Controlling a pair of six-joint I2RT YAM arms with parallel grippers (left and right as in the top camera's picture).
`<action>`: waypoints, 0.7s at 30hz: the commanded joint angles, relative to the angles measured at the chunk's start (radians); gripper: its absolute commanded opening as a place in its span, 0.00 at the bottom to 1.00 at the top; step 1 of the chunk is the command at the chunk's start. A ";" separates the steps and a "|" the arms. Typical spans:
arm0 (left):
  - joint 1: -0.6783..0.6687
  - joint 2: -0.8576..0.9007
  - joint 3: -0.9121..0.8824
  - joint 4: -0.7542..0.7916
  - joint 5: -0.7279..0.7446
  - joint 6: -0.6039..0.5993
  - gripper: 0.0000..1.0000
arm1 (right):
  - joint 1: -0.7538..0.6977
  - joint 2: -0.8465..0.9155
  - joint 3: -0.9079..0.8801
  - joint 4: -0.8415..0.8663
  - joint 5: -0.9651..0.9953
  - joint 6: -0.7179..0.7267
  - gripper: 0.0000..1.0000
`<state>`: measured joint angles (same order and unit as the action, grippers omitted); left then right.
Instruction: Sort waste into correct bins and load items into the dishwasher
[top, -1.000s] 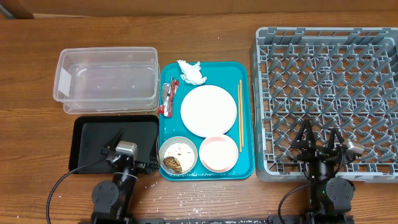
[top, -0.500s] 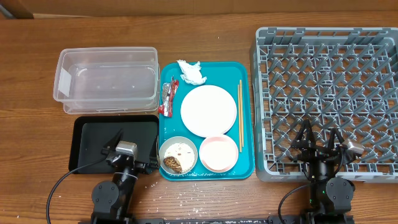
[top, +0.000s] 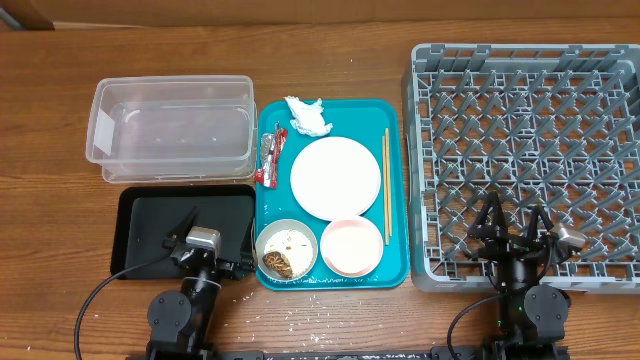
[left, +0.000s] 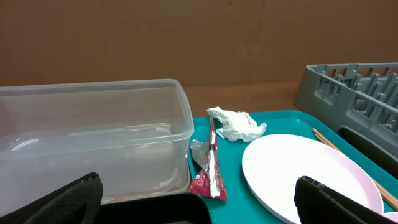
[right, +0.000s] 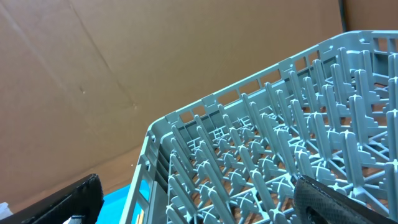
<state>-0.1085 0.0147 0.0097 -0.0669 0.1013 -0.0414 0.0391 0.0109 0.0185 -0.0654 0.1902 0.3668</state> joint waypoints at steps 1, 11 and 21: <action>0.012 -0.010 -0.005 -0.002 -0.005 0.019 1.00 | -0.004 -0.008 -0.011 0.006 0.001 0.005 1.00; 0.012 -0.010 -0.005 0.012 -0.004 0.019 1.00 | -0.004 -0.008 -0.011 0.007 -0.002 0.005 1.00; 0.009 -0.008 -0.004 0.069 0.183 -0.280 1.00 | -0.001 -0.008 -0.002 0.012 -0.451 0.005 1.00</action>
<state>-0.1085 0.0151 0.0086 -0.0303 0.1799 -0.1524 0.0391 0.0109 0.0185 -0.0566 -0.0566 0.3664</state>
